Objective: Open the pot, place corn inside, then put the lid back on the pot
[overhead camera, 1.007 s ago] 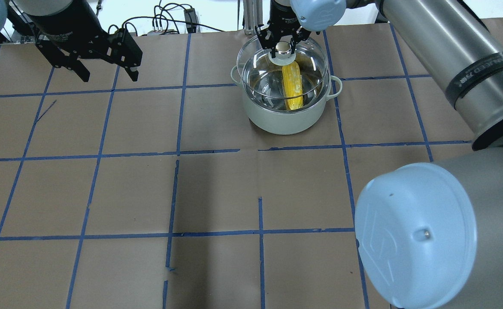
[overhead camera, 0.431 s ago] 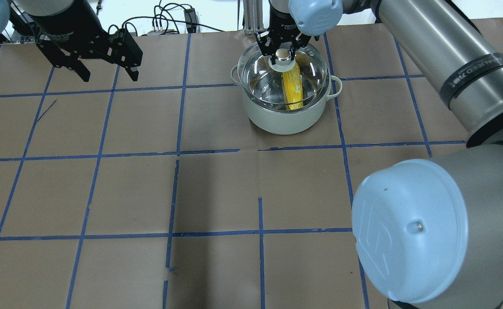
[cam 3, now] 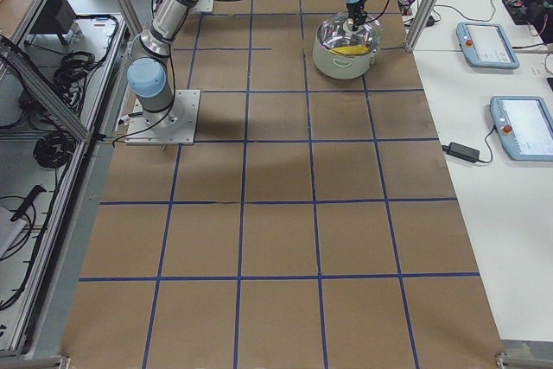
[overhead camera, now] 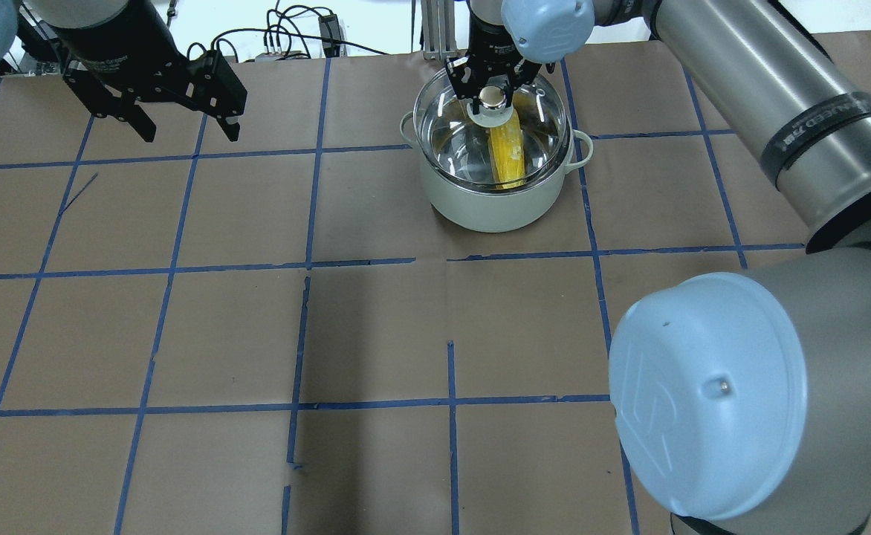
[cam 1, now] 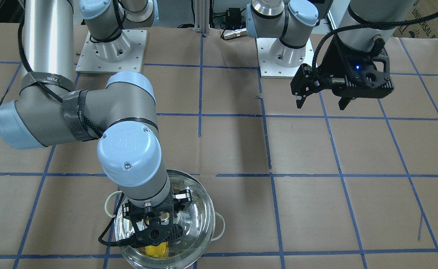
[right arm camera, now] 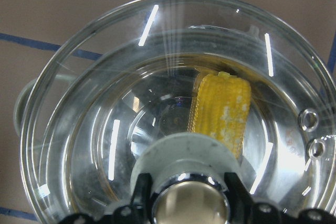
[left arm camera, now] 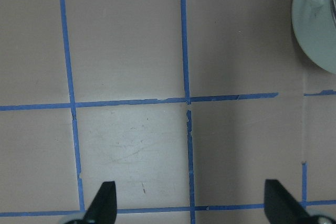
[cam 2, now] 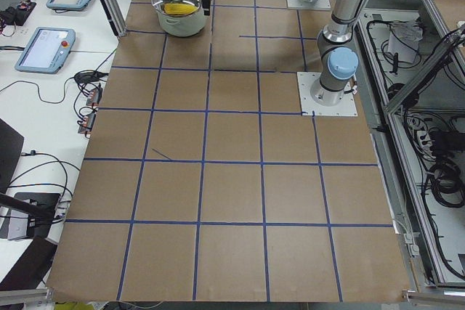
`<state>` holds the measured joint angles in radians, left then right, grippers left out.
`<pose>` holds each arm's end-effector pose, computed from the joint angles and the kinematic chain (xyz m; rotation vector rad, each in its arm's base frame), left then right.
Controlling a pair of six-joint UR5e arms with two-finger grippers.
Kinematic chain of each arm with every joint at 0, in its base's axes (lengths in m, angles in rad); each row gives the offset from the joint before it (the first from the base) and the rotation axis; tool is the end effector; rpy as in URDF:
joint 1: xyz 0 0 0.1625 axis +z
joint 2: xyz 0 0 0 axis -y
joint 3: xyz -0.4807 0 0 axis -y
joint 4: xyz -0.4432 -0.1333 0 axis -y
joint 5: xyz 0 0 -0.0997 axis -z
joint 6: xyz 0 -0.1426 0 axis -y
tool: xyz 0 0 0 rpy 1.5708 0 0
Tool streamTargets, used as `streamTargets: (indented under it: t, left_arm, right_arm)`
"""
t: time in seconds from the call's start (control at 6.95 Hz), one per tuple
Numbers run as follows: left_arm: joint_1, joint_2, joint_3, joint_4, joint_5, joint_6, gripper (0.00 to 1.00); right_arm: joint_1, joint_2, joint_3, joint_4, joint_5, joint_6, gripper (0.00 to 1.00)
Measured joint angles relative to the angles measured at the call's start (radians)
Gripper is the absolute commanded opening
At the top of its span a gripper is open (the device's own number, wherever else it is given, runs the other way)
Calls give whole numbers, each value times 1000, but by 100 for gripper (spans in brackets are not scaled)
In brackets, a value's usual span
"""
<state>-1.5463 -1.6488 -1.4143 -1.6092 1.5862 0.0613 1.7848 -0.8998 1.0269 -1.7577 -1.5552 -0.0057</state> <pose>-0.1167 -0.5877 0.5380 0.0570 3.1234 -0.0615 0.3122 -0.7985 0.3464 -0.3426 3.0997 -0.0903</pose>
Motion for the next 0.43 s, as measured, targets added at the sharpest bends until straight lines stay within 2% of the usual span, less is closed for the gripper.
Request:
streamTargets:
  t: [0.43]
  left_arm:
    - [1,1,0,0,3,0,100]
  right_arm:
    - [-1,-13,7,31,-8,0,4]
